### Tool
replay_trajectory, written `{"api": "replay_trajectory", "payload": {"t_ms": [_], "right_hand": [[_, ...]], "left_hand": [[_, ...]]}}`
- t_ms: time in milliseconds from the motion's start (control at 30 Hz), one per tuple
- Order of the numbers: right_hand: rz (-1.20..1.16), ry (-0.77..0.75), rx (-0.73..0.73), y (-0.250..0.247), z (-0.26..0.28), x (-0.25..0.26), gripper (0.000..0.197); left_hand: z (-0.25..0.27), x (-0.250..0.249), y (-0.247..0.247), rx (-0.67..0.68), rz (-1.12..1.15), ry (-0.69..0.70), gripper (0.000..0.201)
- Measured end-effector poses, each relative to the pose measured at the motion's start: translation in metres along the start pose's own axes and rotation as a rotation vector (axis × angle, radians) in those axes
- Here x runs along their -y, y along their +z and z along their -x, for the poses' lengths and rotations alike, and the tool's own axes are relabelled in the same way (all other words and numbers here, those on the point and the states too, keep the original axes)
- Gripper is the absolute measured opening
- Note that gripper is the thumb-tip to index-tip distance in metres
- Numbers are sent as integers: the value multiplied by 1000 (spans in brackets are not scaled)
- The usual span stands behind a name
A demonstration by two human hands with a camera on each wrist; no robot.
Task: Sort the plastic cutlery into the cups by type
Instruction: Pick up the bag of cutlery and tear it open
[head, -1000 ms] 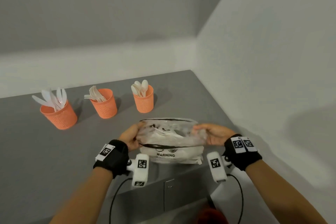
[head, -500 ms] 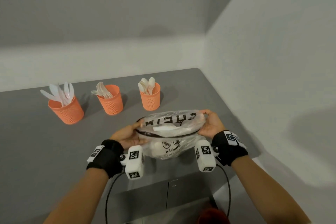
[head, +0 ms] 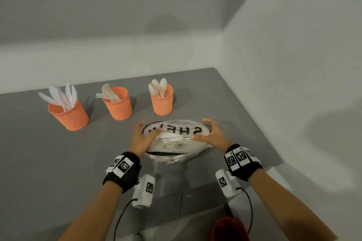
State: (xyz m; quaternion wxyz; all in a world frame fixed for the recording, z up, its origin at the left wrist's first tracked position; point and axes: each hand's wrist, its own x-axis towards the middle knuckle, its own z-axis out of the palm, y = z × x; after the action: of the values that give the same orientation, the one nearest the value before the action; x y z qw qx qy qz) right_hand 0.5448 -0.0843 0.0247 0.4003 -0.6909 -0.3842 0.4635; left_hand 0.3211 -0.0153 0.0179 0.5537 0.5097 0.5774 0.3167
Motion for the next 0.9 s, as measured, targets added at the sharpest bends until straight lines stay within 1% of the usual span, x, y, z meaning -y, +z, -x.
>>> {"api": "replay_trajectory", "payload": {"t_ms": [33,67,100,133,167,200,233,267,300,333,367,400,433,467,500,533,600,700,767,833,867,900], "right_hand": [[96,-60,-50,1,1,-3,75],[178,-120,-105,2,2,-7,69],[267,-174,-167,3,1,-10,57],[354,-219,-216,5,1,-11,43],[411,-244,-250,7,1,-12,30],[439,-263,-263,8,1,-12,23],[443,-267,-265,9,1,-10,24],[423,-249,-254,10,0,-8,26],[363,-201,-231,8,-2,-6,26],[274,-131,-203,6,-5,-3,26],[154,-41,-165,3,-9,-1,27],[7,59,-123,2,-13,1,24],[-146,160,-71,1,-17,4,14],[-274,255,-13,0,-19,7,10],[-360,337,40,-1,-18,10,15],[-429,382,86,-1,-19,11,21],[-548,391,161,-3,-21,13,32],[-639,385,176,-3,-30,11,34],[-644,375,113,0,-37,6,34],[-644,330,70,6,-47,-8,34],[-615,300,25,8,-50,-15,32],[-586,252,-26,9,-52,-20,26]], "left_hand": [[2,2,-1,5,-176,128,74],[4,4,-2,4,-314,233,74],[6,6,-2,-22,-426,312,66],[7,10,-2,-76,-519,358,54],[7,13,-2,-134,-593,373,43],[7,14,-3,-182,-633,374,34],[6,16,-4,-201,-635,368,28],[4,15,-5,-196,-611,347,25],[1,14,-7,-175,-568,298,27],[-3,11,-8,-147,-505,221,31],[-7,6,-8,-110,-410,117,33],[-10,-1,-8,-66,-280,-12,34],[-13,-6,-7,-25,-109,-165,34],[-17,-10,-7,7,63,-316,34],[-19,-15,-8,29,185,-425,34],[-20,-19,-9,50,236,-490,33],[-26,-23,-11,95,222,-527,28],[-37,-27,-13,100,206,-532,19],[-42,-28,-12,107,198,-539,15],[-43,-26,-7,80,225,-565,15],[-46,-21,-5,44,220,-545,18],[-48,-17,-4,-7,179,-495,21]]}}
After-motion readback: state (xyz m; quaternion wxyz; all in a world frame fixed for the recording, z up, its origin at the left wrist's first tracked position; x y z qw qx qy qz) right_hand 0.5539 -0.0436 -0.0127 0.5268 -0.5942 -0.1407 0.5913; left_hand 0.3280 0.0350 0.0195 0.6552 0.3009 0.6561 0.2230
